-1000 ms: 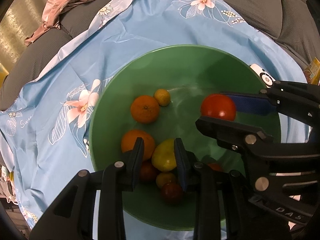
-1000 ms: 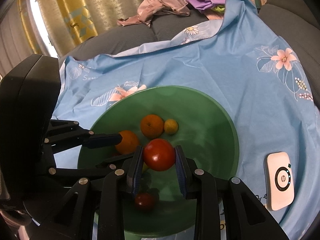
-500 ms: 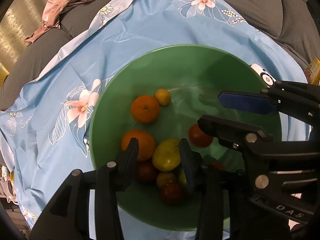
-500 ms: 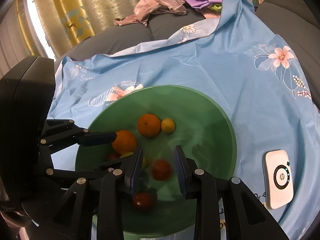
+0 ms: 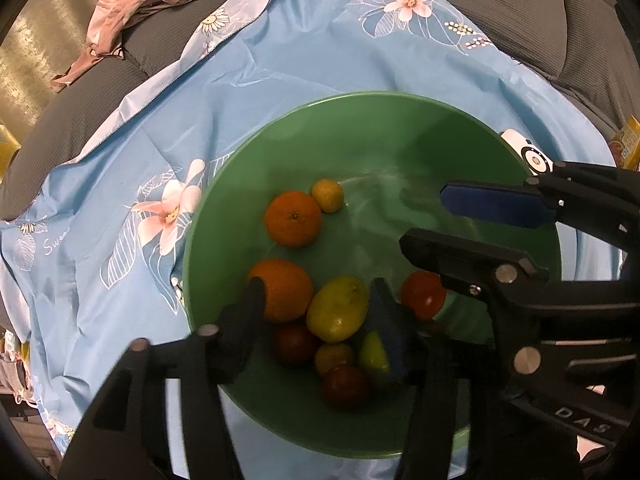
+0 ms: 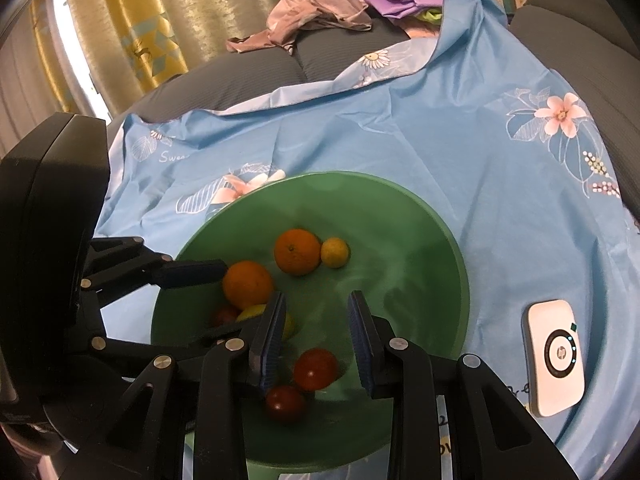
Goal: Organize fruits
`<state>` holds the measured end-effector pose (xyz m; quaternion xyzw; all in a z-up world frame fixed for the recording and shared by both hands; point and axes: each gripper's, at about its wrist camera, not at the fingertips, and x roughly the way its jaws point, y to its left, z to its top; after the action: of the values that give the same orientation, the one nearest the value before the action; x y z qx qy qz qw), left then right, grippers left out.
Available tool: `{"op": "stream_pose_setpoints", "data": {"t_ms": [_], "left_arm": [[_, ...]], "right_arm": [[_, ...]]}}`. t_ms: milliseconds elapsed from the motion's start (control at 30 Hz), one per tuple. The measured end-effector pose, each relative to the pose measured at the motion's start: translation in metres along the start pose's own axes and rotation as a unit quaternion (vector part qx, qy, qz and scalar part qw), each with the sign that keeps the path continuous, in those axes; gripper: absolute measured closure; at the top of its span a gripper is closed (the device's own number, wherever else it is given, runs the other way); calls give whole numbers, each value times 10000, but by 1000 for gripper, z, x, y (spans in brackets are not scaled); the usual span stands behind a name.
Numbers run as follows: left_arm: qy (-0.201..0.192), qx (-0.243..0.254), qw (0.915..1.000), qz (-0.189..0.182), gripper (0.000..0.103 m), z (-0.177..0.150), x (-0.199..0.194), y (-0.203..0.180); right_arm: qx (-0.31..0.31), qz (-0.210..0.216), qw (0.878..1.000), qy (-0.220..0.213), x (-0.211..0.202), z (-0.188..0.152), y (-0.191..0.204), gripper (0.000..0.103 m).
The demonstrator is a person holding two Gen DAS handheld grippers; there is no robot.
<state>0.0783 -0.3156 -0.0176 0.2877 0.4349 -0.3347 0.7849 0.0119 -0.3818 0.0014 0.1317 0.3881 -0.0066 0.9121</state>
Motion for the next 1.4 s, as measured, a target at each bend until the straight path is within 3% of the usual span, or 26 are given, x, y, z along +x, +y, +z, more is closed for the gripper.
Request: {"op": "stream_pose_setpoints", "data": {"t_ms": [167,300,700,833,900,1067,1200,1400], "left_arm": [[-37,-22,10000,1,44,-1,-4,1],[-52,-46,10000,15,32,0,-6,2],[-60,-101,9998,157,20,-2,-10,1],[-83,-177,9996,179,16,-3,-13,3],[-137,-235,9994,215,9,-4,-17,4],[-293,-398,9985,218,8,-8,-31,8],[-454,-524,9974,212,1,-12,-47,9],[-658,-652,9951,347,1,-16,-71,7]], "right_arm": [[42,-29,10000,-6,-3,0,-1,71],[81,-43,10000,-4,-5,-1,-3,68],[124,-67,9999,29,-9,-2,-2,63],[143,-78,9999,19,-11,-1,-1,54],[160,-76,9998,1,-13,-1,-1,50],[140,-135,9998,-78,-24,0,4,43],[94,-199,9996,-154,-34,2,9,42],[25,-290,9991,-303,-54,5,17,42]]}}
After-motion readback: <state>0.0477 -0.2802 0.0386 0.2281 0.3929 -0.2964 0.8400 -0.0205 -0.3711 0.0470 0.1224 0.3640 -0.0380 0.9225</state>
